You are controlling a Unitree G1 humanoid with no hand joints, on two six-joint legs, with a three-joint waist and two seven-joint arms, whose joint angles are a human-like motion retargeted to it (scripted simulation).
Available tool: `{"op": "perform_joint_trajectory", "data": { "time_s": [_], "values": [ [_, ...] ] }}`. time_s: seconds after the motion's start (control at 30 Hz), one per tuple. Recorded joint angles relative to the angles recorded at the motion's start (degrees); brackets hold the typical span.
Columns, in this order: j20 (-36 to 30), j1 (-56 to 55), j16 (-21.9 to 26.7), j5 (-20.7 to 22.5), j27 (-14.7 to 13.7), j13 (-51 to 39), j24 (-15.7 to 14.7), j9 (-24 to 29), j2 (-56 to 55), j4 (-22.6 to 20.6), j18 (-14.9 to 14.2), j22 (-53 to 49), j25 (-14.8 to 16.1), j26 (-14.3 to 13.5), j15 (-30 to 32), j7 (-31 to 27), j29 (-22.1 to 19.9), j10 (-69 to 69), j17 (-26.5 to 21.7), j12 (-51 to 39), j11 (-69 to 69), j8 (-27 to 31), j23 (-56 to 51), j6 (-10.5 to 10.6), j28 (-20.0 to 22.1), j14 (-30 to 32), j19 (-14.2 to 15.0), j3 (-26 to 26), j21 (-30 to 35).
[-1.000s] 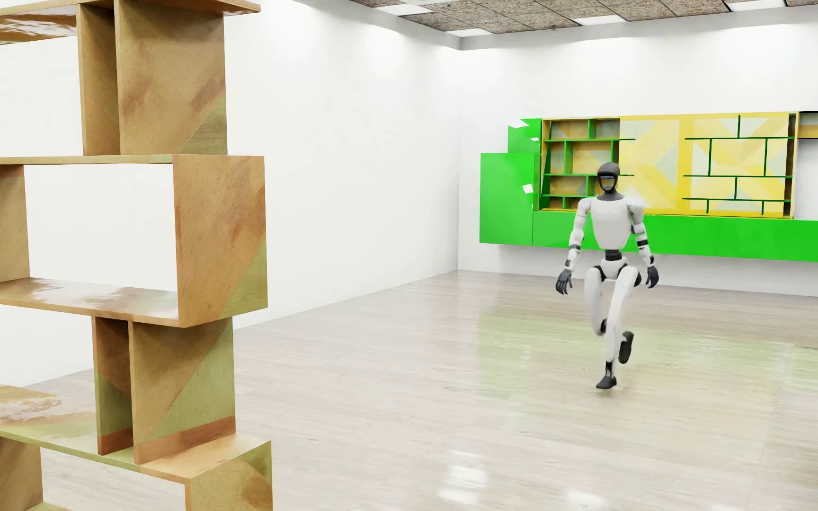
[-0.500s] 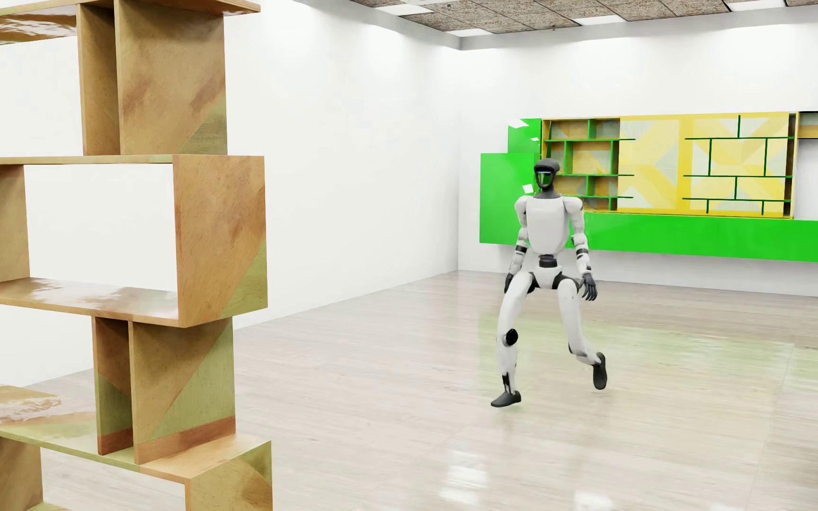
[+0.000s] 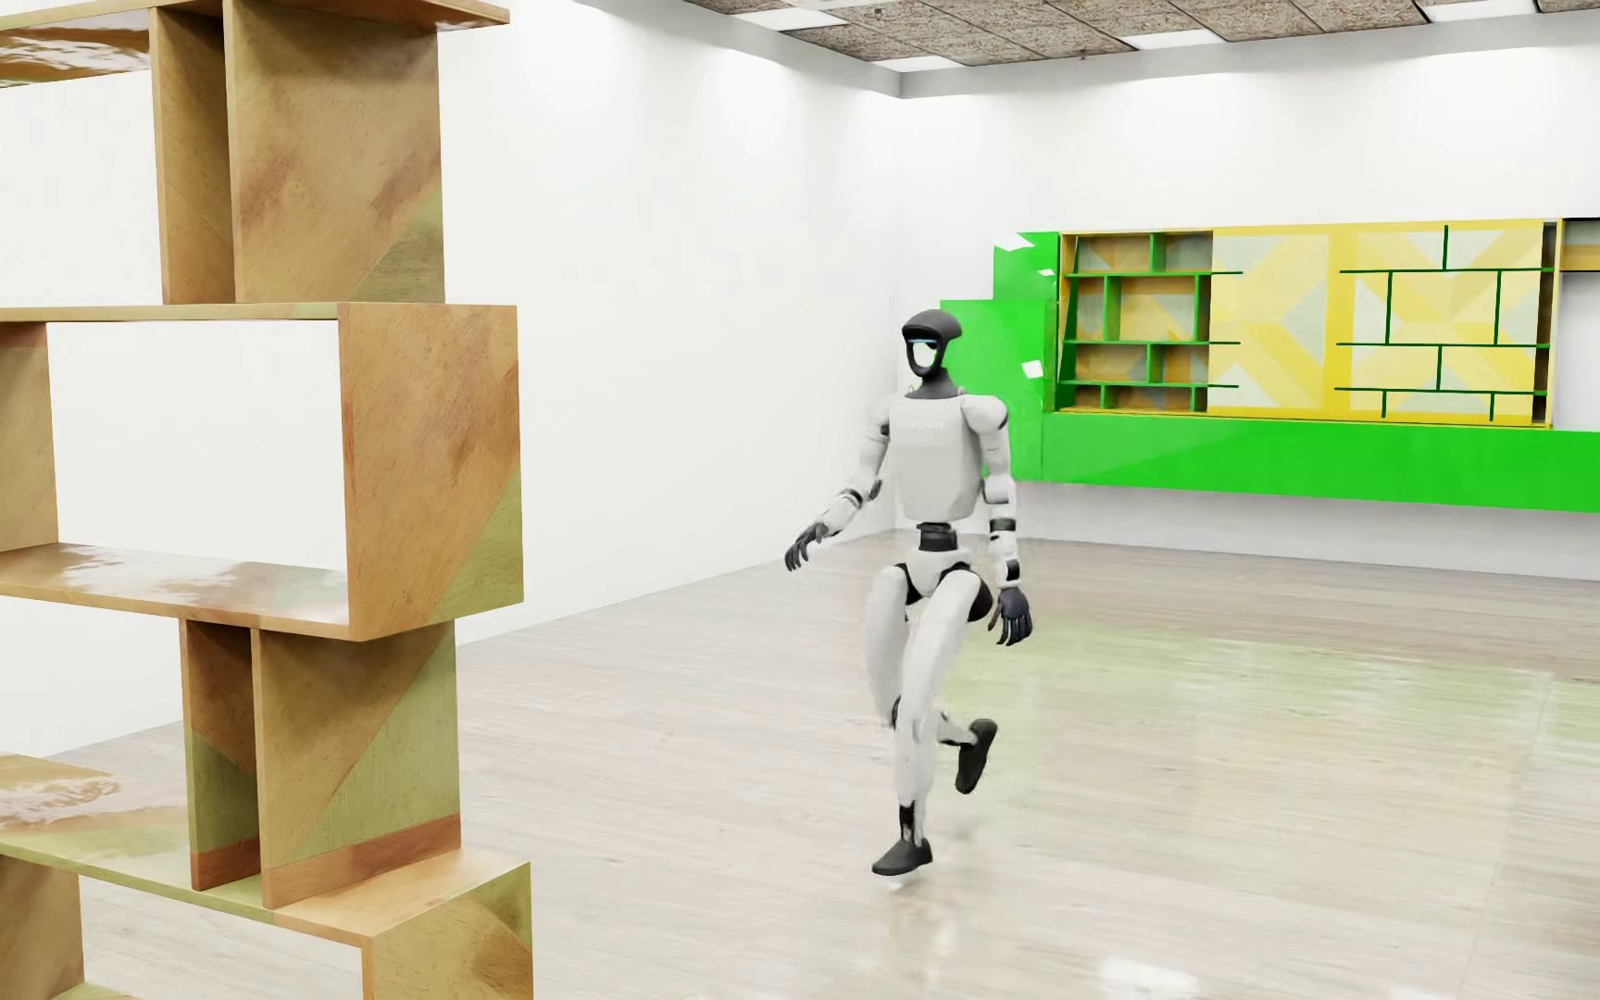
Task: Head to the shelves
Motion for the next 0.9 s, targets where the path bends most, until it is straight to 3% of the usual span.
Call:
{"op": "perform_joint_trajectory", "data": {
  "time_s": [0.03, 0.07, 0.1, 0.17, 0.23, 0.27, 0.3, 0.33, 0.37, 0.4, 0.43, 0.47, 0.5, 0.53, 0.57, 0.63, 0.67, 0.7, 0.73, 0.83, 0.9],
  "values": [
    [-1.43, 3.4, 0.61, -2.81, 2.53, 4.06, 1.25, 0.44, -7.29, -1.85, -0.63, 0.14, 1.54, -0.95, 1.87, 0.21, 0.44, 1.05, -0.03, -1.13, 10.98, -0.44, 2.13, -0.7, -0.85, -4.15, -1.39, -0.81, -1.42],
    [-2.33, 7.57, 1.3, -3.93, 5.52, 7.13, 1.77, 0.66, -15.08, -3.79, -1.14, -0.53, 2.68, -2.36, -2.71, -0.06, 1.7, -0.06, 0.29, -2.46, 17.71, -0.48, 6.49, -1.38, -0.77, -7.15, -5.85, -2.02, -2.04],
    [-2.81, 12.04, 1.98, -4.64, 8.68, 9.75, 1.74, 0.63, -22.26, -5.48, -1.78, -1.57, 2.75, -3.78, -6.53, -1.06, 3.75, -2.12, 0.52, -3.93, 19.23, -1.73, 12.3, -1.8, 0.16, -9.47, -8.41, -3.37, -1.65],
    [-4.94, 20.27, 3.26, -3.98, 12.44, 16.06, 2.05, 0.15, -33.06, -7.82, -2.62, -3.7, -0.2, -6.52, -11.29, -3.59, 11.12, -4.44, -0.83, -7.07, 9.02, -5.56, 23.37, -1.86, 1.63, -13.93, -9.83, -5.92, 2.08],
    [-9.5, 26.96, 5.19, -3.16, 10.81, 25.33, 2.17, -0.54, -38.63, -8.88, -2.17, -7.26, -2.27, -11.38, -11.36, -4.35, 20.79, -2.29, -3.64, -9.79, -13.82, -8.68, 26.74, -1.57, 1.12, -20.11, -8.25, -7.74, 3.35],
    [-12.13, 30.43, 6.38, -2.47, 9.47, 31.27, 1.36, -0.97, -39.13, -9.28, -1.98, -9.97, -1.08, -14.5, -9.41, -4.82, 22.85, -0.71, -4.36, -10.53, -28.22, -8.99, 25.53, -1.56, 1.15, -23.43, -5.31, -8.3, -0.3],
    [-14.49, 33.71, 7.73, -2.41, 8.7, 37.61, -0.06, -1.39, -38.67, -9.18, -2.22, -13.01, 1.04, -17.26, -7.2, -5.18, 22.16, 1.97, -3.86, -10.66, -39.71, -9.21, 23.46, -1.71, 1.47, -25.81, -1.46, -8.71, -6.01],
    [-15.89, 35.46, 9.22, -3.21, 8.34, 43.12, -2.09, -1.6, -38.75, -8.05, -3.14, -16.09, 2.95, -19.1, -1.83, -5.48, 19.38, 8.03, -1.98, -10.39, -42.04, -11.16, 21.5, -1.95, 1.76, -25.21, -3.61, -9.0, -11.66],
    [-15.59, 34.47, 10.22, -3.96, 8.42, 46.35, -4.55, -1.35, -40.52, -6.02, -5.69, -18.86, 3.89, -19.49, 6.47, -6.59, 15.65, 18.1, 0.54, -9.95, -34.83, -11.93, 20.72, -1.85, 2.29, -19.39, -9.22, -9.38, -15.65],
    [-13.14, 31.11, 9.58, -4.14, 9.36, 46.27, -7.0, -0.71, -42.46, -4.28, -12.47, -20.59, 3.63, -18.21, 4.19, -8.56, 12.36, 29.7, 2.55, -9.38, -24.7, -11.51, 21.72, -1.31, 4.44, -8.64, -13.34, -9.77, -17.55],
    [-9.32, 26.79, 6.98, -4.5, 11.18, 43.23, -8.84, 0.05, -43.35, -3.19, -19.49, -20.51, 2.18, -15.65, -0.65, -9.96, 10.92, 39.6, 3.29, -8.93, -17.13, -11.12, 23.91, -0.65, 9.31, 0.21, -13.12, -10.17, -17.95],
    [-5.99, 22.56, 4.05, -4.23, 12.77, 38.2, -9.66, 0.68, -42.66, -0.73, -20.79, -18.64, -0.37, -12.58, -4.02, -8.91, 11.57, 46.03, 3.28, -9.06, -14.19, -10.55, 25.73, -0.07, 15.58, 1.96, -12.3, -10.46, -17.34],
    [-4.74, 18.62, 2.51, -3.05, 13.03, 32.44, -9.38, 1.06, -40.7, 2.41, -19.28, -15.42, -3.51, -10.03, -5.52, -6.98, 12.42, 48.7, 3.17, -9.8, -15.23, -9.65, 25.66, 0.4, 19.61, -1.15, -11.35, -10.34, -16.3],
    [-5.49, 15.08, 2.84, -1.3, 11.9, 27.12, -8.02, 1.19, -38.24, 5.73, -16.78, -11.72, -5.88, -8.91, -5.7, -4.38, 11.23, 47.87, 3.52, -10.66, -18.32, -8.4, 22.94, 0.82, 19.19, -3.87, -10.39, -9.94, -15.31],
    [-7.03, 12.07, 4.27, 0.52, 8.64, 22.98, -5.96, 1.18, -35.69, 8.28, -13.85, -8.59, -6.35, -9.21, -5.59, -2.21, 7.88, 44.1, 4.36, -10.98, -21.99, -6.99, 18.73, 1.21, 15.99, -6.68, -9.46, -9.43, -14.96],
    [-8.42, 8.93, 7.1, 2.97, -0.71, 16.86, -3.06, 0.89, -31.32, 10.2, -14.55, -5.9, -2.65, -10.04, -5.61, -0.43, 2.49, 27.74, 5.87, -10.22, -28.22, -4.14, 10.27, 1.68, 10.23, -9.44, -7.67, -8.43, -14.05],
    [-8.01, 9.53, 7.8, 3.82, -4.08, 14.37, -2.85, 0.63, -29.96, 10.27, -15.88, -5.56, -1.04, -9.54, -5.66, -0.1, 2.32, 15.82, 6.0, -10.0, -30.32, -2.46, 5.55, 1.84, 8.48, -8.22, -6.82, -7.91, -12.53],
    [-7.11, 11.4, 7.9, 4.49, -6.34, 11.92, -3.2, 0.31, -29.05, 10.09, -15.36, -5.58, -0.48, -8.66, -5.62, 0.85, 2.96, 5.95, 5.74, -9.8, -32.07, -0.48, 0.75, 2.02, 7.14, -6.05, -6.04, -7.34, -10.87],
    [-5.78, 13.62, 7.67, 5.24, -7.93, 9.75, -3.72, 0.06, -28.83, 10.09, -12.89, -5.56, -0.5, -7.27, -5.81, 2.91, 3.38, 2.35, 5.63, -9.74, -32.53, 1.31, -3.65, 2.27, 6.45, -6.96, -5.29, -6.91, -9.61],
    [-4.08, 19.03, 5.57, 5.33, -9.23, 8.13, -3.52, -0.17, -28.72, 8.46, -8.99, -1.79, 1.25, -1.91, -5.99, 8.87, 1.73, -4.72, 6.53, -11.91, -32.27, 4.66, -10.85, 2.46, 7.06, -8.38, -3.36, -6.21, -10.48],
    [-7.95, 21.88, 5.91, 4.42, -6.67, 9.21, -0.25, -0.26, -27.67, 6.69, -8.68, 1.09, 0.93, -1.42, -5.97, 10.89, 1.22, -9.86, 6.95, -13.62, -34.06, 5.4, -8.72, 1.7, 4.23, -7.02, -0.35, -6.44, -11.28]
  ]
}}
